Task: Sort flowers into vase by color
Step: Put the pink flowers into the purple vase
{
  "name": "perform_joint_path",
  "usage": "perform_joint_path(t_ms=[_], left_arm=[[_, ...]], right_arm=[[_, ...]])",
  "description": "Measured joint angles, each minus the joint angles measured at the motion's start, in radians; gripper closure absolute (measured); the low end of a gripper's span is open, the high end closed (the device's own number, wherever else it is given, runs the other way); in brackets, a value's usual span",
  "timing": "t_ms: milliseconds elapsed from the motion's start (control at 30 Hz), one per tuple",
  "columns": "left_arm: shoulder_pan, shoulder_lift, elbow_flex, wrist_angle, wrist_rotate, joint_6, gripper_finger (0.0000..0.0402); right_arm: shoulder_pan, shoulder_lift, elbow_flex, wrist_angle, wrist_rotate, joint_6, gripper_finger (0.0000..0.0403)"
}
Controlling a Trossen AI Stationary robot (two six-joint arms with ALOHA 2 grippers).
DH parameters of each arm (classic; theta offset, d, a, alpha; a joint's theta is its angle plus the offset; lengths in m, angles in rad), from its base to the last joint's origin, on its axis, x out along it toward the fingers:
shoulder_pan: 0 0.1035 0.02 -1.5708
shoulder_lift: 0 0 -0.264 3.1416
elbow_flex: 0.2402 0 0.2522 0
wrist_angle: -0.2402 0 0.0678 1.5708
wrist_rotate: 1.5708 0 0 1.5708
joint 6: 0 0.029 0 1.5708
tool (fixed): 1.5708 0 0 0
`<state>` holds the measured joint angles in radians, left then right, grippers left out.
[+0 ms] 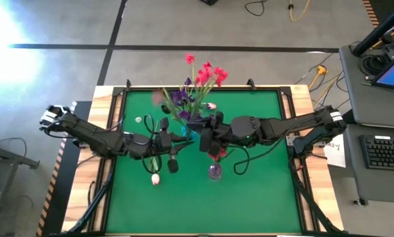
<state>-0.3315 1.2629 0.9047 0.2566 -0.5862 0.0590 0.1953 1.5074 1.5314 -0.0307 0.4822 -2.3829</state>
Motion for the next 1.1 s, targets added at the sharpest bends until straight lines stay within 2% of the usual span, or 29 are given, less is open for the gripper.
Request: perform_joint_path(t_ms=[233,500,700,1100], left_arm=[[0.0,0.0,0.0,0.031,-0.004,0.052,0.0399],[0.0,-0.013,0.0,0.052,-0.001,0.091,0.04],[-0.019,-0.058,0.0,0.049,0.001,0.125,0.04],[-0.07,-0.161,0.0,0.047,-0.001,0.215,0.04]], right_arm=[[0.004,0.0,0.0,0.012,0.003,0.118,0.0378],[0.016,0.0,0.0,0.052,-0.019,0.285,0.0299],[0.023,-0.006,0.0,0.075,-0.019,0.298,0.0256],[0.024,-0.029,0.0,0.147,-0.015,0.297,0.0241]])
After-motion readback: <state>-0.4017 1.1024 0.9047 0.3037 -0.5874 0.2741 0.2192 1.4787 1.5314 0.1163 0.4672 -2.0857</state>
